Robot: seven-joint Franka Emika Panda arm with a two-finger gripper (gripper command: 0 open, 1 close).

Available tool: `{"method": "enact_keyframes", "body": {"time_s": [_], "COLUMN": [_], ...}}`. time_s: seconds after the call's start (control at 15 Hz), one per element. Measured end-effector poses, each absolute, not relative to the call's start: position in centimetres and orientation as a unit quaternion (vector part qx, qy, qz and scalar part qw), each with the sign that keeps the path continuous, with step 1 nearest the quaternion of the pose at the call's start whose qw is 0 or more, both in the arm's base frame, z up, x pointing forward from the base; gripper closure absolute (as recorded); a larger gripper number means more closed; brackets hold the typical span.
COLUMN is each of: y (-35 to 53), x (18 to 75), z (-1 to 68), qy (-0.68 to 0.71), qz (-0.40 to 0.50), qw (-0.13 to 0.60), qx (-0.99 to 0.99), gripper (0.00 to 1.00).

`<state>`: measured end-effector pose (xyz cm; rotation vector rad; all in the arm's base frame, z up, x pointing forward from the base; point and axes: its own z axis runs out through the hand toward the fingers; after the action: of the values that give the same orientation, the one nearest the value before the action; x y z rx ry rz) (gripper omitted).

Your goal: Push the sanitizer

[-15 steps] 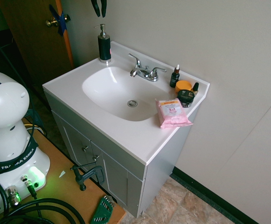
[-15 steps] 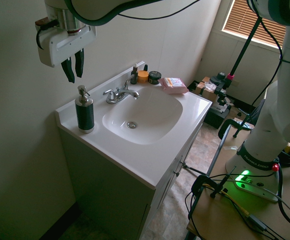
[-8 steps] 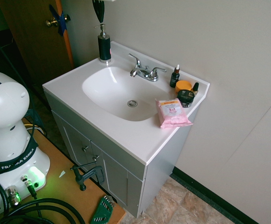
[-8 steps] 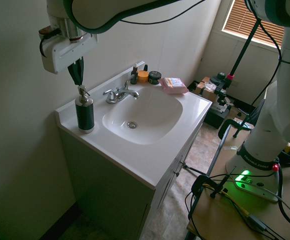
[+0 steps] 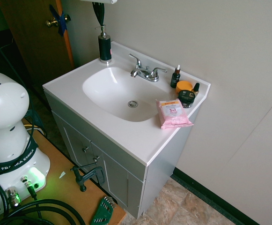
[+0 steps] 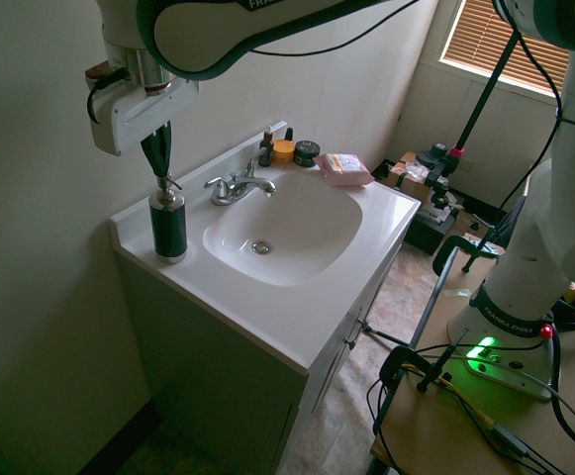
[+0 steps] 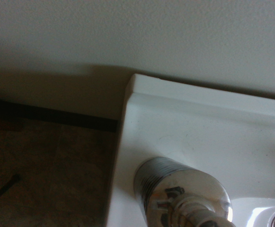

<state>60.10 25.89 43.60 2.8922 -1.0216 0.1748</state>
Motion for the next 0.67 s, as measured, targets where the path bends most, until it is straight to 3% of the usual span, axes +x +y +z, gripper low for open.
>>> {"method": "enact_keyframes", "body": {"time_s": [0.53,0.6,0.67], "y": [25.0,24.3,23.1], "x": [59.4,59.4,59.4], "z": [42.9,43.9,45.0], "qy": [-0.347,-0.356,-0.364], "qz": [0.061,0.061,0.061], "qw": [0.010,0.000,-0.009], "qx": [0.936,0.933,0.929], "gripper": [1.00,0.00,0.00]}}
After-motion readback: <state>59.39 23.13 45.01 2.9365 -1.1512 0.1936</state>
